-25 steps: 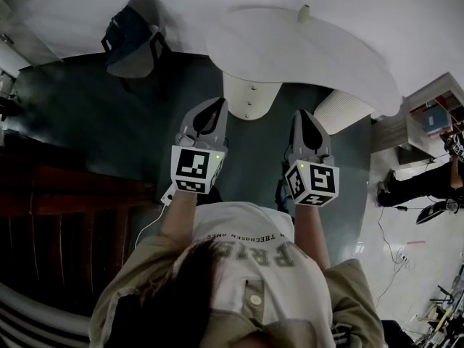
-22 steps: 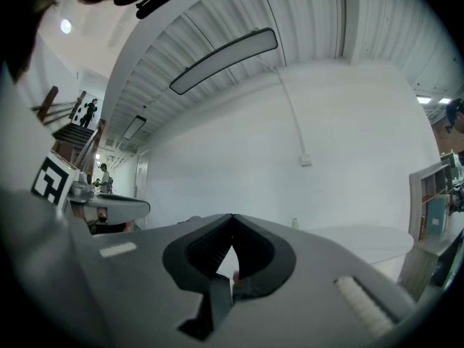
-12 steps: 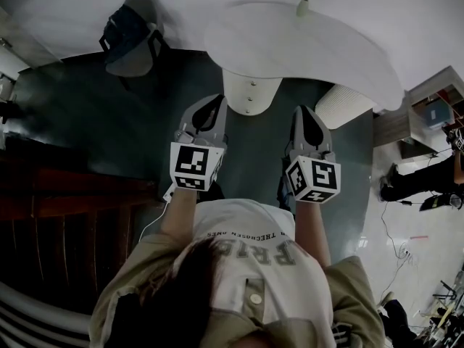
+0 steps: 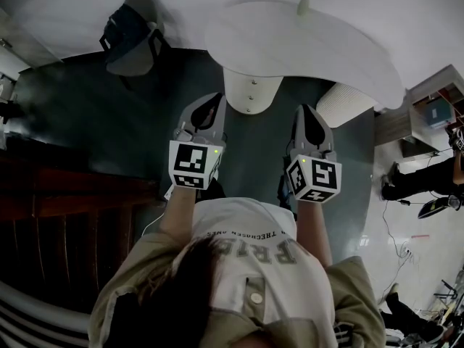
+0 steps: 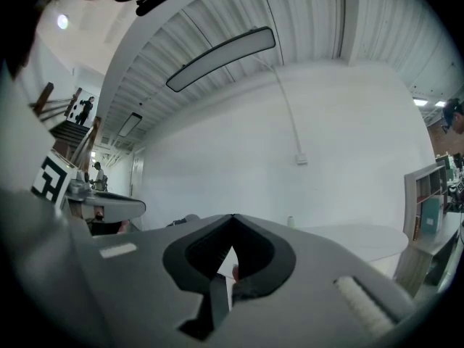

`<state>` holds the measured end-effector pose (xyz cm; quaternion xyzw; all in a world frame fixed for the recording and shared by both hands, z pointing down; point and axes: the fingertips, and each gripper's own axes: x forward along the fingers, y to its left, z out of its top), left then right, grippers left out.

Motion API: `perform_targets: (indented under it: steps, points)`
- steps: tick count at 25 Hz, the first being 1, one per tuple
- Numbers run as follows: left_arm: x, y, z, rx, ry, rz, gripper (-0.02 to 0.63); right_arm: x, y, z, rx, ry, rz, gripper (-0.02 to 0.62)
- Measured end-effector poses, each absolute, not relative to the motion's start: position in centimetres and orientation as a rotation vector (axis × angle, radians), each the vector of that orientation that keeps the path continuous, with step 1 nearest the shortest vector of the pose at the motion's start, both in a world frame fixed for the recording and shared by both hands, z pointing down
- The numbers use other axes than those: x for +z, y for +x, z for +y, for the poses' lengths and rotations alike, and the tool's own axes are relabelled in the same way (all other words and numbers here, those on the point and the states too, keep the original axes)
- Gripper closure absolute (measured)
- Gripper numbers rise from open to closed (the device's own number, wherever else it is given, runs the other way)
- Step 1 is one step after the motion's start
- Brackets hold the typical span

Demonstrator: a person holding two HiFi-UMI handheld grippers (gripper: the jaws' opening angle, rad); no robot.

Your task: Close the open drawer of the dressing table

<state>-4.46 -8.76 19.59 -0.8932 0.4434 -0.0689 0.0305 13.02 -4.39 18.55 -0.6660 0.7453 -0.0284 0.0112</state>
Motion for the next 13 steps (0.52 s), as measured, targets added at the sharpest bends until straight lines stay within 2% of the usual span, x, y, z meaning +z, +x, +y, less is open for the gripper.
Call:
perform_targets:
  steps: [13]
  points:
    - [19.4, -5.1, -8.2, -0.21, -2.75, 1.37, 0.598, 17.8, 11.5, -4.0, 0.007, -2.078, 2.352, 0.594]
